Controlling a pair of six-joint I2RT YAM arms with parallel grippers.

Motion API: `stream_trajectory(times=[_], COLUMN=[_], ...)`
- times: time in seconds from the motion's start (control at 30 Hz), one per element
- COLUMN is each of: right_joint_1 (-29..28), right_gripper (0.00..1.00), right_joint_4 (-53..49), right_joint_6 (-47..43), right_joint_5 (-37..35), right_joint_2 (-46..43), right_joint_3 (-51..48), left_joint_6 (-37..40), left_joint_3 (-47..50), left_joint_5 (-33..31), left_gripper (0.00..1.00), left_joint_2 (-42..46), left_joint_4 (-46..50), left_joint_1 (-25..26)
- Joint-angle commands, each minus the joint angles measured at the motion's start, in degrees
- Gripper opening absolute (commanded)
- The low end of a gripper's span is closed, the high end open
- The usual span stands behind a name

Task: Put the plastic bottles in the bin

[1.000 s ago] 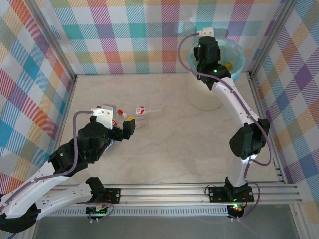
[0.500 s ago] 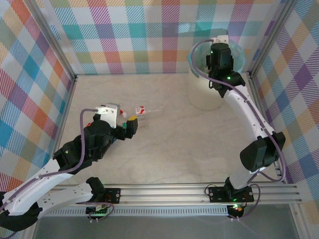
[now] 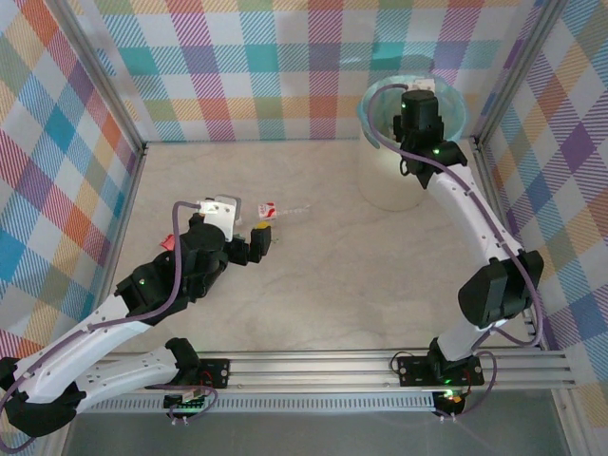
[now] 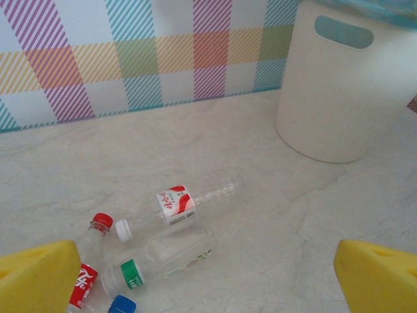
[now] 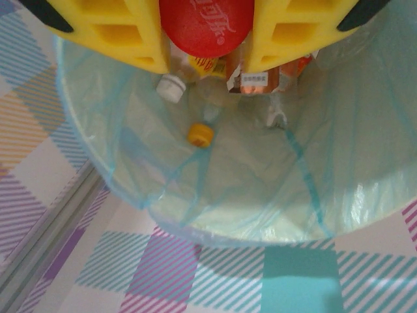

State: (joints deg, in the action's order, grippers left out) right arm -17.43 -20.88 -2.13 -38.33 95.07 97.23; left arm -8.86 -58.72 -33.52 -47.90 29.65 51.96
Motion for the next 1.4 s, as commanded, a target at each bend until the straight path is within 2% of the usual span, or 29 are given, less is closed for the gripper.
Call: stream_trajectory(times=[0.0,0.17,0.3,0.5,0.73,1.03,1.23,1.37], right_joint_1=[1.61,5.11,6.96,6.82,6.11,4.98,1.33,-2.26], right_gripper=[0.00,0.04,0.20,0.55,0.67,0.74,0.72,0.67], right_joint_4=[-4.13,-5.94,-7.40,-10.11,-8.82,-10.89,-12.11,-14.56], right_joint_6=[7.06,12.34,14.75,16.63,18.74,17.87,16.60,15.65], right_joint_5=[3.17,7.02,10.43,13.97,15.39,15.39,17.85,20.75], right_joint_2=[4.64,9.22,11.75,9.50,2.08,-1.19,-4.66,-6.29], right_joint_3=[-2.48,-2.39,-0.78,4.42,5.64,10.65,11.75,13.43], left_joint_6=[-1.13,-1.42,-1.51,-1.60,-1.60,-2.30,-5.98,-9.23], left_joint_3=[-0.63,-0.59,-0.34,-0.78,-1.61,-4.03,-4.99,-5.95], left_joint_5=[0.21,-0.12,-0.41,0.16,0.64,0.65,-2.62,-1.02], left_gripper=[1.00,1.00,1.00,1.00,1.00,1.00,1.00,1.00], left_joint_2=[0.84,1.56,1.91,1.19,0.10,-0.19,-0.10,-1.75], left_joint_4=[-1.28,-0.23,-0.11,-1.24,-1.77,0.35,5.85,11.18], left_joint_1=[-0.77,-0.90,-1.14,-1.40,-1.78,-2.21,-2.70,-5.15])
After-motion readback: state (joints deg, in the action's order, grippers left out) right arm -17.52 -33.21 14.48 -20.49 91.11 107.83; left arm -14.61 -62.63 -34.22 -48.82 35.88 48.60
